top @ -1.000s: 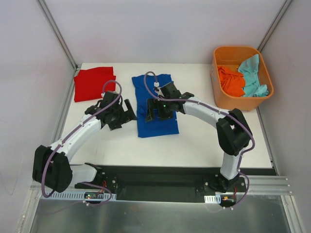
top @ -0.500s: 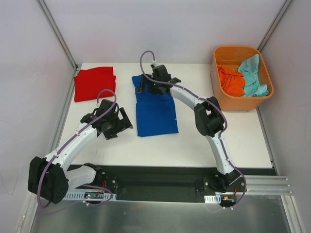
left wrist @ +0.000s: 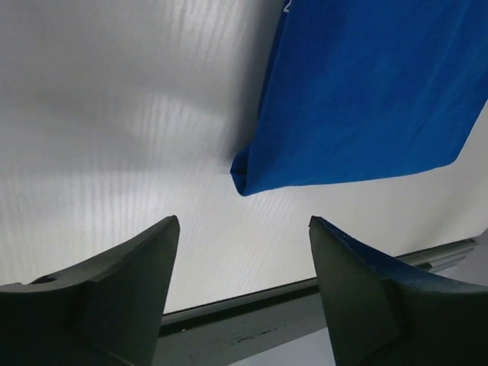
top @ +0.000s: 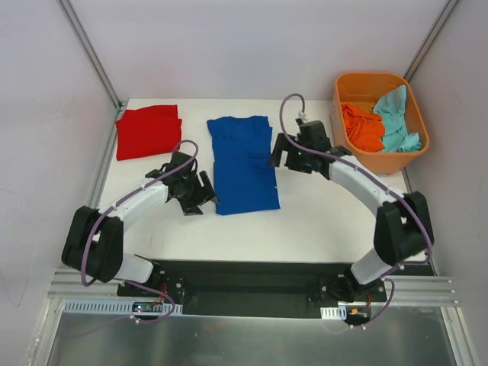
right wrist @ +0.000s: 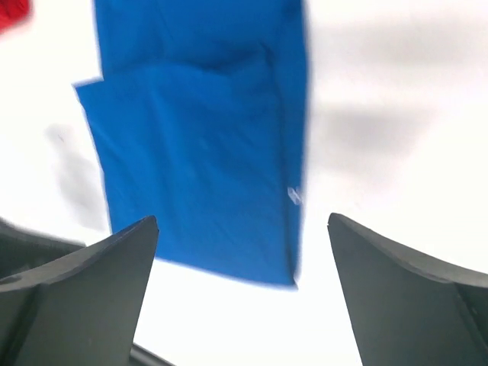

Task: Fold and stack the t-shirts
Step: Fold the tshirt

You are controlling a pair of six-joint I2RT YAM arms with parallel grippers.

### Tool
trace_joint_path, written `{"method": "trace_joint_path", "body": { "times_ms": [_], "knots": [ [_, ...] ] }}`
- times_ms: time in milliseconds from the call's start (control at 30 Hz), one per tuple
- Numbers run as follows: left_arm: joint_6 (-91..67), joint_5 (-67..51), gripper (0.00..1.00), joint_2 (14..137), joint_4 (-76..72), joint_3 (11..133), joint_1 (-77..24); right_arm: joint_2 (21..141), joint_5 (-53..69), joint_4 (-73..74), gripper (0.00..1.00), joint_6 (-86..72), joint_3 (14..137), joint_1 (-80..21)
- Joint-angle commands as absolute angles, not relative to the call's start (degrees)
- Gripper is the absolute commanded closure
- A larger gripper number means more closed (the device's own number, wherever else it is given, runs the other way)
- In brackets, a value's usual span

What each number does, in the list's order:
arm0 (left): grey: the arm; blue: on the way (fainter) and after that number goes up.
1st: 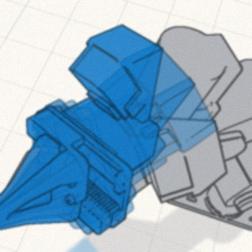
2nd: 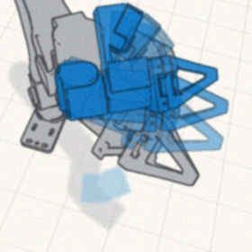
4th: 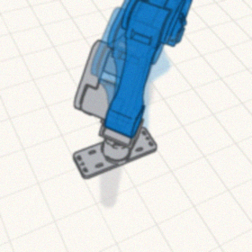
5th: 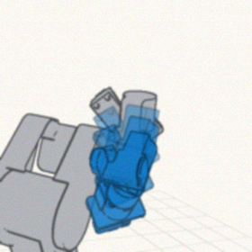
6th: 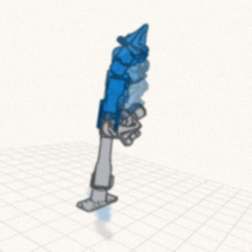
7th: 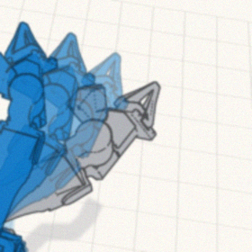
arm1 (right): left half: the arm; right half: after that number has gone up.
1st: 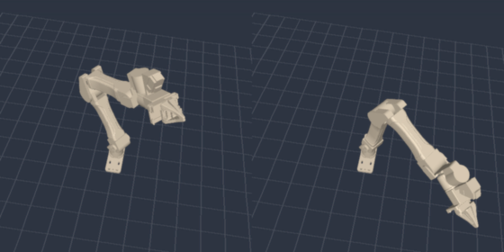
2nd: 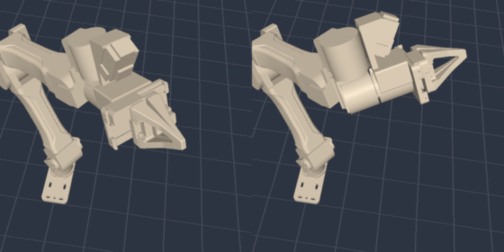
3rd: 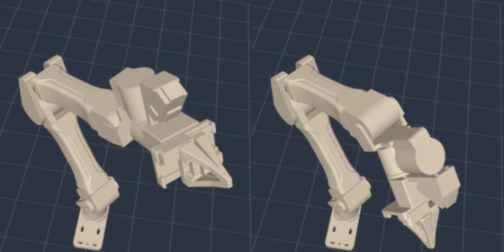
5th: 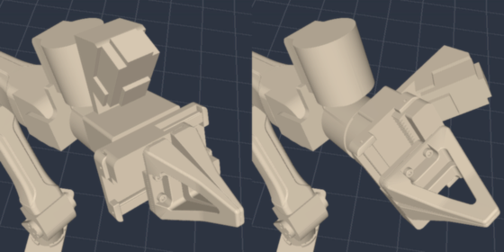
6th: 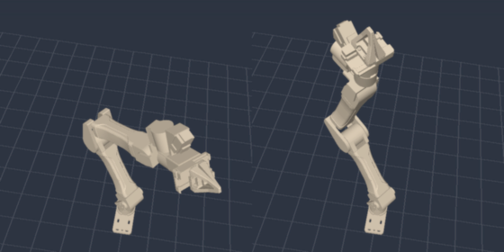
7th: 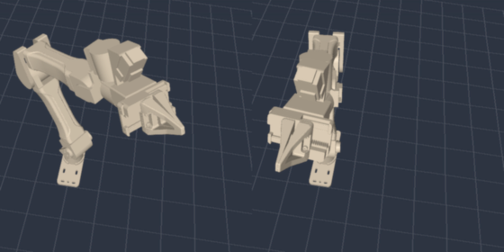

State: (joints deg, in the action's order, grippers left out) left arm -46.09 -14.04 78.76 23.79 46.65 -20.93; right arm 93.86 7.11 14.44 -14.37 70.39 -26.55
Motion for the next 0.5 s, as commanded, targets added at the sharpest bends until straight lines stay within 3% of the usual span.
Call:
{"method": "trace_joint_path", "body": {
  "times_ms": [0, 233, 400, 467],
  "knots": [
    [-45.35, -22.58, 0.43, 83.92, 16.71, 48.25, -20.92, 88.25, 12.38, 17.31, 0.01, -15.38, 57.86, -24.61],
    [-45.44, -25.66, 0.6, 92.36, 13.98, 49.13, -22.32, 89.64, 19.51, 15.74, 0.17, -16.87, 53.44, -24.7],
    [-45.88, -24.09, 0.64, 94.04, 13.8, 47.81, -23.47, 92.54, 23.03, 13.27, 0.27, -18.19, 53.26, -25.75],
    [-46.05, -23.3, 0.73, 95.36, 13.62, 47.81, -23.47, 94.21, 22.94, 13.27, 0.32, -18.28, 53.26, -26.19]
  ]
}}
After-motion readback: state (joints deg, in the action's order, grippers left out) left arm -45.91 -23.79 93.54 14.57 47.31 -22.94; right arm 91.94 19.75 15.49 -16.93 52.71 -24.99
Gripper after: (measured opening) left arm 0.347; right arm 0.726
